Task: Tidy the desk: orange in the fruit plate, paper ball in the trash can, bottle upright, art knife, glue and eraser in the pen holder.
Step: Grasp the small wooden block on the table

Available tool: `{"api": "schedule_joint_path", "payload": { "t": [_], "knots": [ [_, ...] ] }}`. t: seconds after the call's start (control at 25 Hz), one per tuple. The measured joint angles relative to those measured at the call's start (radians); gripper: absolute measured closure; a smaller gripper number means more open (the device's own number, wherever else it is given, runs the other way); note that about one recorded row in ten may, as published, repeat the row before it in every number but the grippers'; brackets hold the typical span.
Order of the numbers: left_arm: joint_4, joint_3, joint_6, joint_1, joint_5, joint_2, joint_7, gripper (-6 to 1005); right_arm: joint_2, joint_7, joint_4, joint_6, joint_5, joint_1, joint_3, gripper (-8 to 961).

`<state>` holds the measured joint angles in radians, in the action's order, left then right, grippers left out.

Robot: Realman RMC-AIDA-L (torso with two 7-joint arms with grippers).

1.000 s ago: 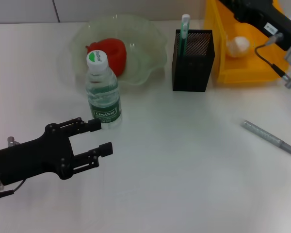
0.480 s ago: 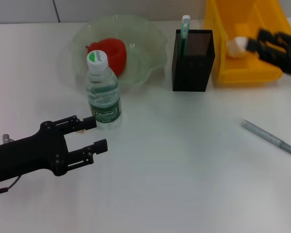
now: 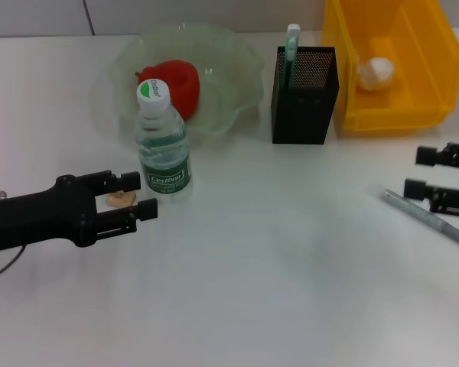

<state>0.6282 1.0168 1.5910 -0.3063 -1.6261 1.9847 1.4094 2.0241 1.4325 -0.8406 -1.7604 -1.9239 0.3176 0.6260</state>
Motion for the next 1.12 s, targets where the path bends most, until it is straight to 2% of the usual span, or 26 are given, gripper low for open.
{"api": "schedule_joint_path", "payload": {
  "t": [0.04,0.08,0.12,0.16,0.2,0.24,0.28,0.36,0.48,0.6,0.64,0.72,0.84,1.12],
  "knots": [
    [0.08,-0.002,-0.019,-0.013,-0.083,0.0,0.133,336,0.003,-0.004,0.0,-0.005,-0.015,0.005,0.003,260],
    [0.08,-0.002,-0.019,-0.013,-0.083,0.0,0.133,336,0.008,-0.01,0.003,-0.005,-0.031,0.012,0.004,260],
    [0.132,-0.002,-0.022,-0.022,-0.141,0.001,0.201,336,0.013,-0.026,0.012,-0.004,-0.042,0.02,0.004,260],
    [0.229,-0.002,-0.022,-0.04,-0.244,0.01,0.303,336,0.015,-0.039,0.026,-0.004,-0.045,0.024,0.005,260],
    [0.229,-0.002,-0.022,-0.04,-0.244,0.01,0.303,336,0.015,-0.039,0.026,-0.004,-0.045,0.024,0.005,260],
    [0.33,-0.002,-0.019,-0.055,-0.338,0.017,0.38,336,0.015,-0.057,0.055,-0.007,-0.046,0.035,0.008,260],
    [0.33,-0.002,-0.019,-0.055,-0.338,0.017,0.38,336,0.015,-0.057,0.055,-0.007,-0.046,0.035,0.008,260],
    [0.425,-0.003,-0.017,-0.074,-0.41,0.018,0.428,336,0.012,-0.075,0.087,-0.007,-0.053,0.047,0.013,260],
    [0.451,-0.003,-0.02,-0.099,-0.458,0.012,0.45,336,0.011,-0.087,0.101,-0.011,-0.069,0.055,0.014,261],
    [0.466,-0.005,-0.024,-0.159,-0.586,0.013,0.471,337,0.012,-0.087,0.104,-0.018,-0.085,0.058,0.014,261],
    [0.469,-0.013,-0.032,-0.203,-0.692,0.026,0.474,337,0.012,-0.086,0.106,-0.025,-0.09,0.059,0.015,261],
    [0.469,-0.017,-0.038,-0.22,-0.732,0.033,0.473,337,0.012,-0.086,0.11,-0.028,-0.096,0.061,0.015,261],
    [0.466,-0.022,-0.093,-0.269,-0.865,0.071,0.469,337,0.01,-0.084,0.128,-0.03,-0.112,0.069,0.015,261],
    [0.433,-0.004,-0.134,-0.3,-0.918,0.082,0.471,337,0.012,-0.08,0.142,-0.031,-0.145,0.084,0.017,261]
  ]
}}
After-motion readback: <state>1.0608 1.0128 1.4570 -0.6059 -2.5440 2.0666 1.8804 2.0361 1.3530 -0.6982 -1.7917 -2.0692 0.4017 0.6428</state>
